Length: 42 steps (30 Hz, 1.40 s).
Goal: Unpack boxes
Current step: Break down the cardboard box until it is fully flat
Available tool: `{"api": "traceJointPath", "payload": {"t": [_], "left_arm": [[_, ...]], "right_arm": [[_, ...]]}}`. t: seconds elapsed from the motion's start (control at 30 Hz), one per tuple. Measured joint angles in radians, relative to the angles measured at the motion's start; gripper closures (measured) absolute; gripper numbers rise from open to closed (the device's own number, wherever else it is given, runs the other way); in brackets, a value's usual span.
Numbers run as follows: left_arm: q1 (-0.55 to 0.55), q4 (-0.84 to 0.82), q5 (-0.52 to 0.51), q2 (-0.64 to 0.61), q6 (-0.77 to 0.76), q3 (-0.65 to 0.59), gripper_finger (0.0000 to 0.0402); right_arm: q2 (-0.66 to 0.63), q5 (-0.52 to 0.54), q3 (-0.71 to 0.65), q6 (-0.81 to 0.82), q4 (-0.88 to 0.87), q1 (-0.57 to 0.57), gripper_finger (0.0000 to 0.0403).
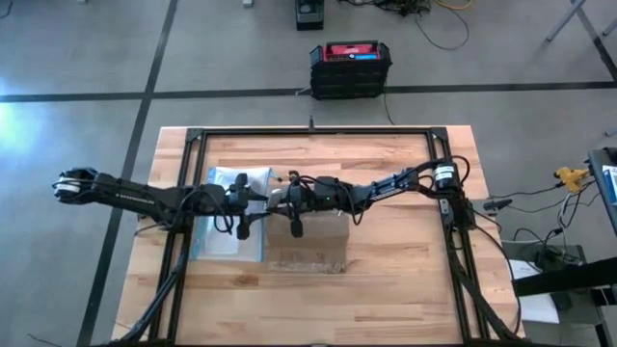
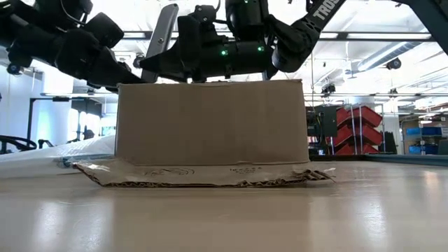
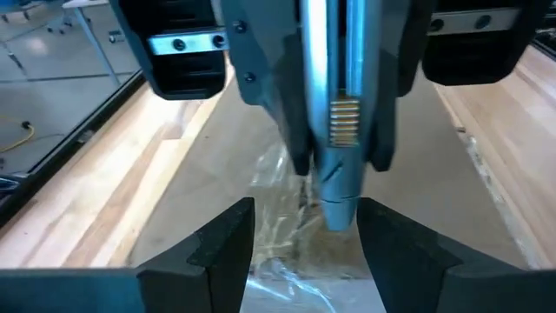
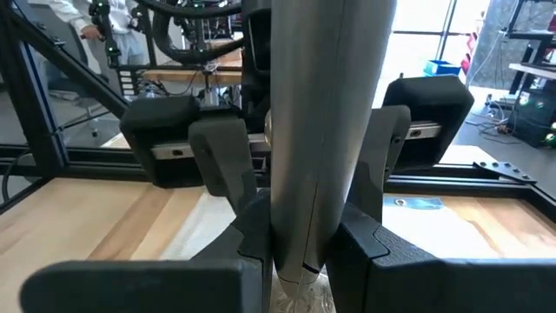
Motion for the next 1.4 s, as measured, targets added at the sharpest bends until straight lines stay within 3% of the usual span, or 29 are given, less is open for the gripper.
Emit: {"api": "traceJointPath", "payload": {"t": [0.27,0.67,1.4], "left_arm": [[0.029,0.027,0.098,0.038,-0.003,-0.004,0.0201],[0.028,0.097,0.100,0.149,-0.026,-0.015,0.0209],[0.028,0.052,0.095,0.151,-0.051,-0.016,0.0208]], "right_arm": [[0.000,0.009,0.000,-0.006,0.003,0.000,0.0353],[0.004,0.041,0.002,-0.033,0.001,0.000,0.0353],[-0.003,0.107,0.001,-0.087,-0.144,0.022,0.0353]]}}
